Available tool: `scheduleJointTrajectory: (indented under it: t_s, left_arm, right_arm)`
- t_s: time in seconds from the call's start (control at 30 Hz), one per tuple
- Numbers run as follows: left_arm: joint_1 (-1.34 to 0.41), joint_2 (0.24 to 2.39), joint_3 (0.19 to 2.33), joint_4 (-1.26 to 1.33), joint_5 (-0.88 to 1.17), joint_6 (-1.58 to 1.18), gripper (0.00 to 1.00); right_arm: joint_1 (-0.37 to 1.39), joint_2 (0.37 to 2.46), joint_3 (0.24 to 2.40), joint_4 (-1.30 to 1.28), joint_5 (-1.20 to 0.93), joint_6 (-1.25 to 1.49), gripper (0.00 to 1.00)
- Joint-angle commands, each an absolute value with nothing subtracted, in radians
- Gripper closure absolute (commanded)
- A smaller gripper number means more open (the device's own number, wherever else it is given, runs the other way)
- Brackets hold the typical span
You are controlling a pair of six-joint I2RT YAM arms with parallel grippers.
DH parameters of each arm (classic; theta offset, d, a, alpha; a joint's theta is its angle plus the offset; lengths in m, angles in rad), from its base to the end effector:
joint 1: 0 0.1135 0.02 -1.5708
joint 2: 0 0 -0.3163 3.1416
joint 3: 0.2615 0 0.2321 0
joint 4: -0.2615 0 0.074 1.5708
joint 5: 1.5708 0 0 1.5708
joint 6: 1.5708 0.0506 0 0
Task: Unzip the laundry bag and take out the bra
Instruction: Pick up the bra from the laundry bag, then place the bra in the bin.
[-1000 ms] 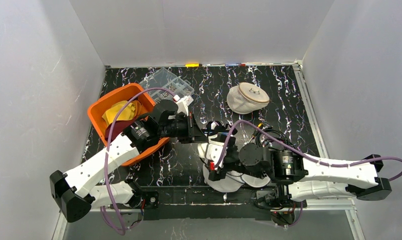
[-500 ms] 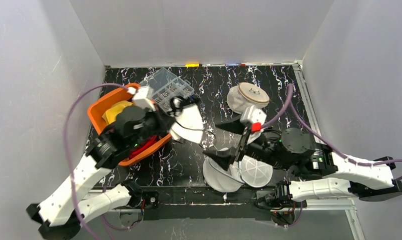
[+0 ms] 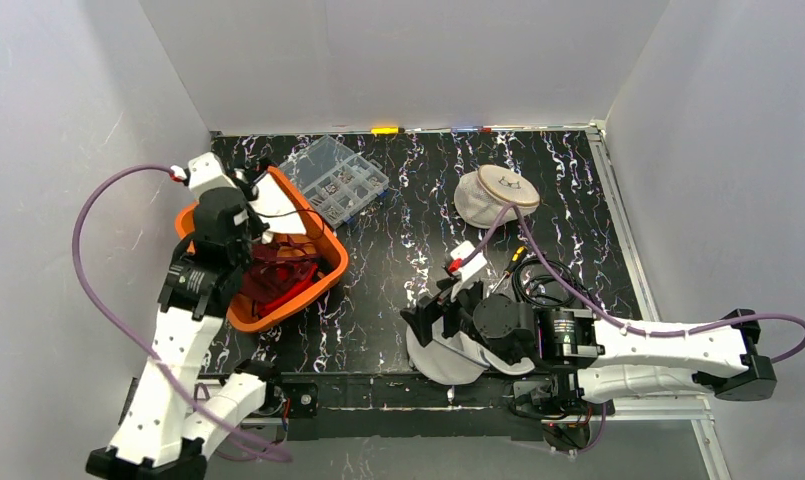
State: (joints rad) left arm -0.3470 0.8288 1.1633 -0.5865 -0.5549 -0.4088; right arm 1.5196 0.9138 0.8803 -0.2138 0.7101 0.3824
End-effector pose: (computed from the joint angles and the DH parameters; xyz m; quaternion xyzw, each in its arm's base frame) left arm 0.1141 -0.0129 0.4478 -0.1912 0.7546 -0.0162 0.6275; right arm 0.0412 0.1600 0.3889 -0.2183 0.7384 0.3097 0.5579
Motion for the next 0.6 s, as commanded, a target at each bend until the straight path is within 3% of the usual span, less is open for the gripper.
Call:
scheduleJointTrajectory:
  t_s: [0.0,0.13,0.57]
  left_arm:
    - [-0.116,0.868,1.101,-0.567,-0.409,-0.458,1.00]
    - [0.029,0.874,1.018,-0.521,-0.290,-0.492,1.00]
    - [0.044,0.843,0.698,-0.195,-0.117,-0.478,1.00]
  right_arm:
    - [1.521,0.822,0.822,-0.124,0.752,0.487,0.01]
    - [1.520,0.734,0.731,-0.099,0.718,0.522,0.01]
    - [1.521,0.551,0.613,-0.133,0.704,0.557,0.01]
